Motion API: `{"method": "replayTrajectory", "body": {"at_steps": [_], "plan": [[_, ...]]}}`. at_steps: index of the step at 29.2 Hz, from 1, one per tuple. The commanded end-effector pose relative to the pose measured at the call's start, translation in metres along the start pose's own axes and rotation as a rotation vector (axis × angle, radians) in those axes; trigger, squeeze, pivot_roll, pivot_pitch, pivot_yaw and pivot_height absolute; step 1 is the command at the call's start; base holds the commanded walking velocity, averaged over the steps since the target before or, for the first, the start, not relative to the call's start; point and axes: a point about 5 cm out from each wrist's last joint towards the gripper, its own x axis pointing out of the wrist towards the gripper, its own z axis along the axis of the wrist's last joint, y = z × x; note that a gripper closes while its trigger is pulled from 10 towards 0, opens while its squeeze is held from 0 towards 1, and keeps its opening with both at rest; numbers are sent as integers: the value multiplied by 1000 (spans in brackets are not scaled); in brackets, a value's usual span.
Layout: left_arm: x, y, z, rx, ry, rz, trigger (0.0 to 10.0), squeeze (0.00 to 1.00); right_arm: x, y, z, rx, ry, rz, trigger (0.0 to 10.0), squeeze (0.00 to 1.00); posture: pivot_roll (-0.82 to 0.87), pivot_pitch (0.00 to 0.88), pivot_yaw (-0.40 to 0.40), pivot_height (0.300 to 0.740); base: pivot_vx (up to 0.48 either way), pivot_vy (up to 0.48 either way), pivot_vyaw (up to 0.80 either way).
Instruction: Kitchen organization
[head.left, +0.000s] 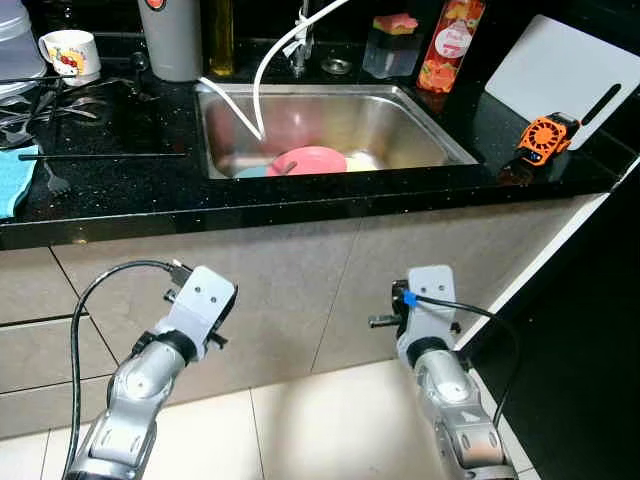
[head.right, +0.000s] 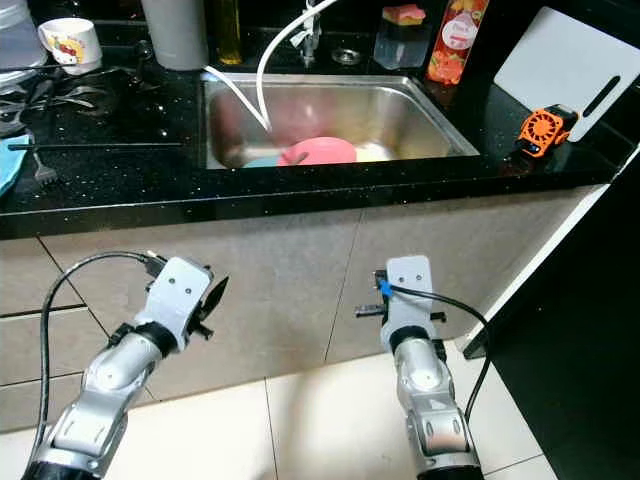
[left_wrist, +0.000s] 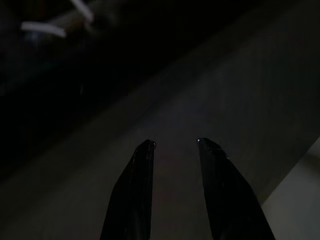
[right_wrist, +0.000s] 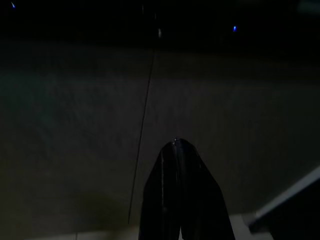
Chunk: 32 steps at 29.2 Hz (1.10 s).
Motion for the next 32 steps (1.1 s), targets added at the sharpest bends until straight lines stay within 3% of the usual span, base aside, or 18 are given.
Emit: {"method": "replayTrajectory", "body": {"at_steps": [1, 3, 4, 7, 8, 15, 20, 24, 27, 29, 32], "plan": [[4, -9, 14, -4, -44, -49, 10000, 0, -3, -3, 9, 16, -21, -11, 10000, 0, 162, 58, -68, 740, 0, 0, 0], [6, -13, 25, -19, -81, -72, 10000, 0, -5, -2, 15, 25, -43, -8, 10000, 0, 162, 58, -68, 740, 0, 0, 0], [10, -18, 44, -40, -140, -94, 10000, 0, -6, 0, 24, 39, -75, -13, 10000, 0, 165, 59, -66, 740, 0, 0, 0], [13, -18, 59, -59, -188, -92, 10000, 0, -5, 0, 34, 53, -108, -22, 10000, 0, 164, 59, -66, 740, 0, 0, 0], [19, -14, 72, -79, -228, -63, 10000, 0, -1, -1, 49, 75, -157, -38, 10000, 0, 160, 59, -65, 740, 0, 0, 0], [31, 4, 93, -138, -275, 41, 10000, 0, 8, -5, 86, 116, -280, -68, 10000, 0, 166, 55, -66, 740, 0, 0, 0], [34, 12, 96, -115, -265, 115, 10000, 0, 11, -6, 109, 144, -372, -90, 10000, 0, 165, 48, -66, 740, 0, 0, 0], [31, 9, 89, -57, -237, 122, 10000, 0, 10, -3, 101, 139, -341, -77, 10000, 0, 163, 44, -65, 740, 0, 0, 0], [22, 0, 74, -3, -187, 71, 10000, 0, 5, -1, 71, 100, -235, -51, 10000, 0, 170, 46, -69, 740, 0, 0, 0], [18, -4, 68, -2, -163, 43, 10000, 0, 3, 0, 60, 84, -191, -39, 10000, 0, 167, 46, -69, 740, 0, 0, 0], [8, -5, 42, -28, -63, 38, 10000, 0, -5, -1, 30, 56, -80, -47, 10000, 0, 148, 45, -77, 740, 0, 0, 0]]}}
